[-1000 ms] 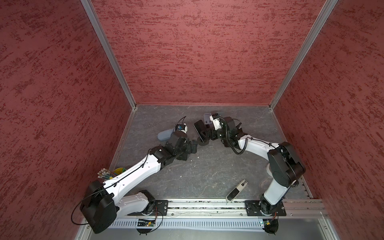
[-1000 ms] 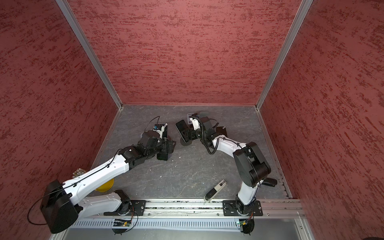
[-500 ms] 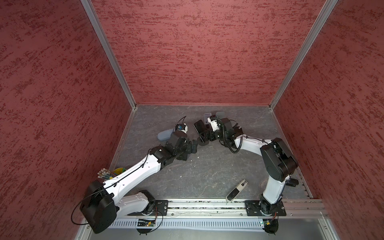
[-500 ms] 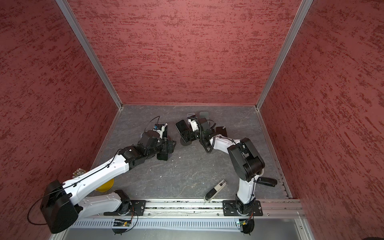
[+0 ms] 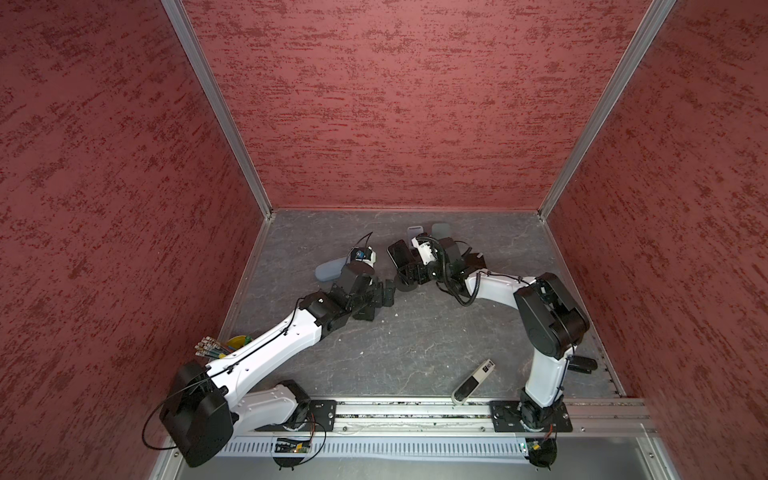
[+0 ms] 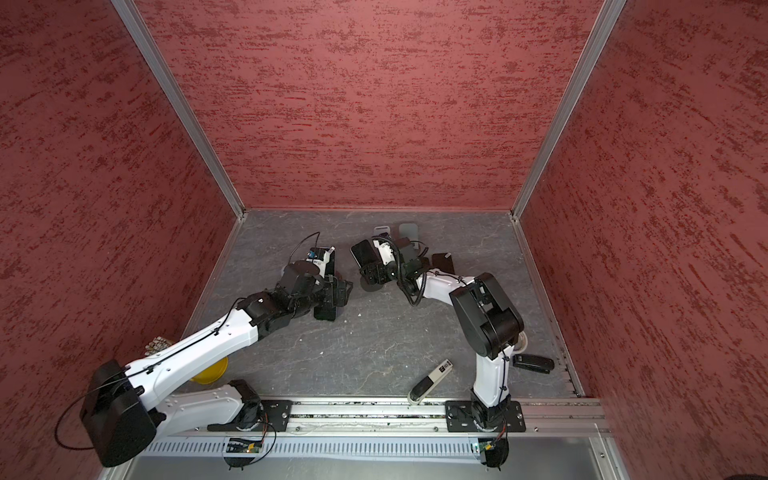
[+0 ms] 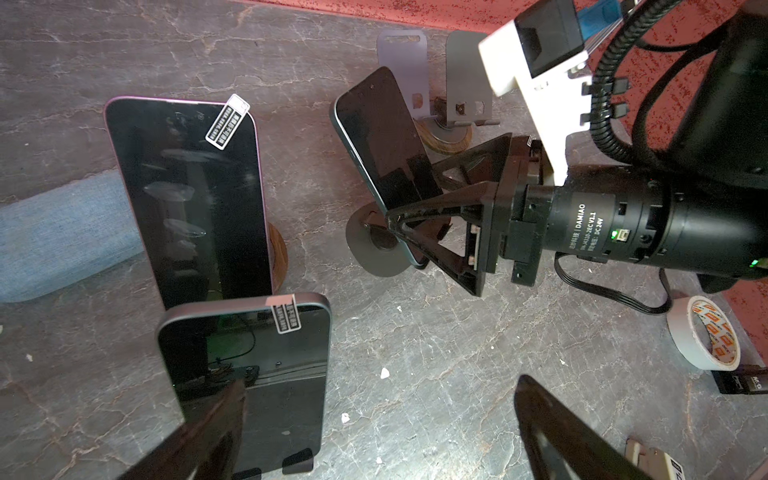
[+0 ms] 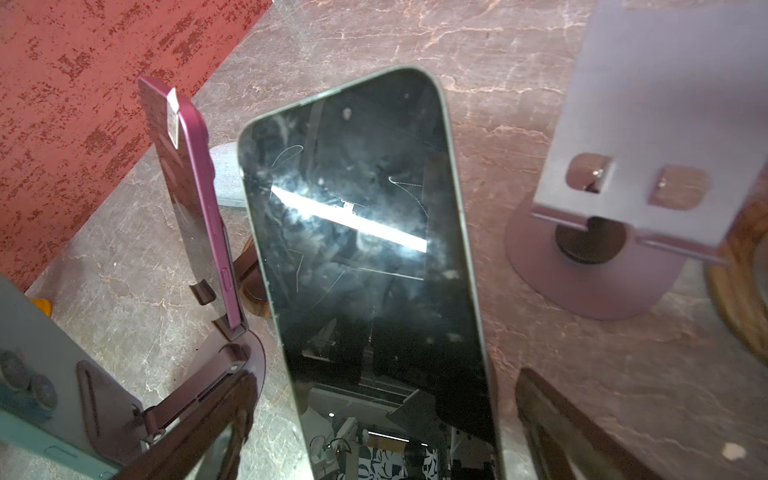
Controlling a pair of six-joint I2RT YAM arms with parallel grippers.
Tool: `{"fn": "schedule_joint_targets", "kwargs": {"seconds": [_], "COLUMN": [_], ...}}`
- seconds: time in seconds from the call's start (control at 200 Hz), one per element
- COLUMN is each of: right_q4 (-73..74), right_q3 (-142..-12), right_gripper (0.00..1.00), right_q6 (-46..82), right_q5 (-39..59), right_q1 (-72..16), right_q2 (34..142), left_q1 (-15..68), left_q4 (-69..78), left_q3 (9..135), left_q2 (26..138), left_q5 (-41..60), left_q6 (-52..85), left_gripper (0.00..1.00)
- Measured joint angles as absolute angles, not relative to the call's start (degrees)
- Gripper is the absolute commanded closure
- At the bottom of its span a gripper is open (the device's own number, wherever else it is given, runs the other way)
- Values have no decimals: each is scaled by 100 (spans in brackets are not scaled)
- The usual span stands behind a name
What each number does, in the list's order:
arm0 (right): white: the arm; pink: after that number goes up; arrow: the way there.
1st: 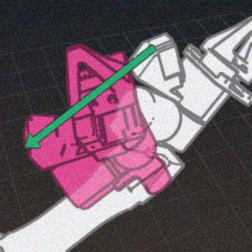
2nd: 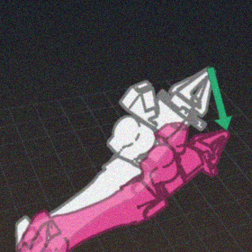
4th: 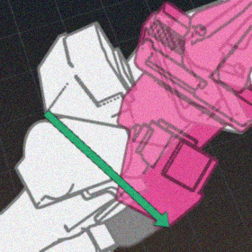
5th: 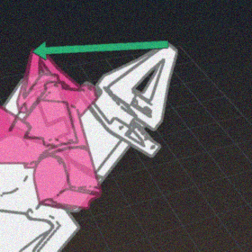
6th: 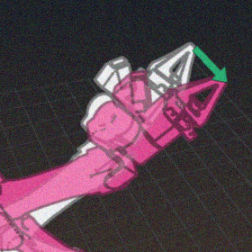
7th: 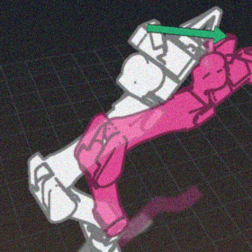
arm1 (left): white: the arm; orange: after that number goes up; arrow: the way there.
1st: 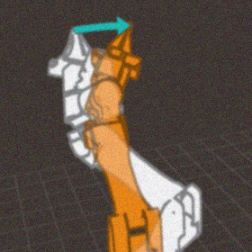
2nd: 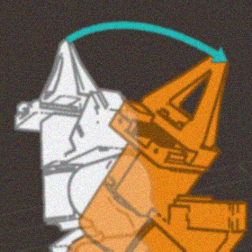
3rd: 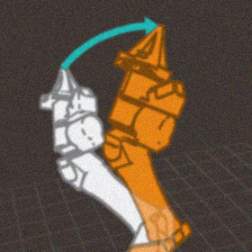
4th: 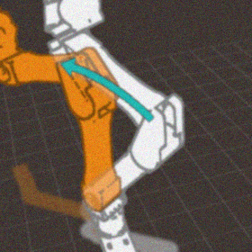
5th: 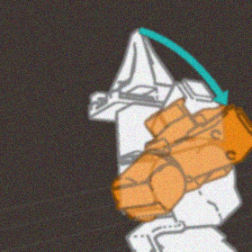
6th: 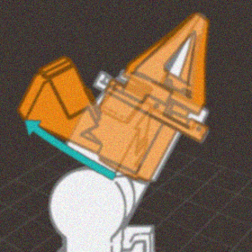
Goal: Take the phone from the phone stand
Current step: 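Lift the black phone upward off its stand with the right gripper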
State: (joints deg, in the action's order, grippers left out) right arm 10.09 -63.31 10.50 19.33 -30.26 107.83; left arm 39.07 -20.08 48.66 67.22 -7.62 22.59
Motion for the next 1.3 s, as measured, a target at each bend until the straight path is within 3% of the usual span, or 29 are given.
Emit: {"fn": "schedule_joint_targets", "kwargs": {"seconds": [0.266,0.556,0.847,1.298], "right_q4": [1004,858,607,526], "right_q3": [-6329,-6329,-6445,-6713], "right_gripper": [2,2,10,17], "right_q6": [1063,1138,1157,1050], "right_q5": [1811,1046,336,54], "right_q1": [-3210,-3492,-3614,-3616], "right_q2": [10785,10785,10899,10958], "left_q1": [3907,3907,3907,3879], "left_q4": [-1964,-1929,-1925,-1905], "left_q3": [4856,4812,4672,4584], "left_q2": [6648,6549,6543,6405], "left_q5": [-768,-790,-788,-786], "left_q6": [2244,2235,2215,2204], "left_gripper": [0,0,1,1]}}
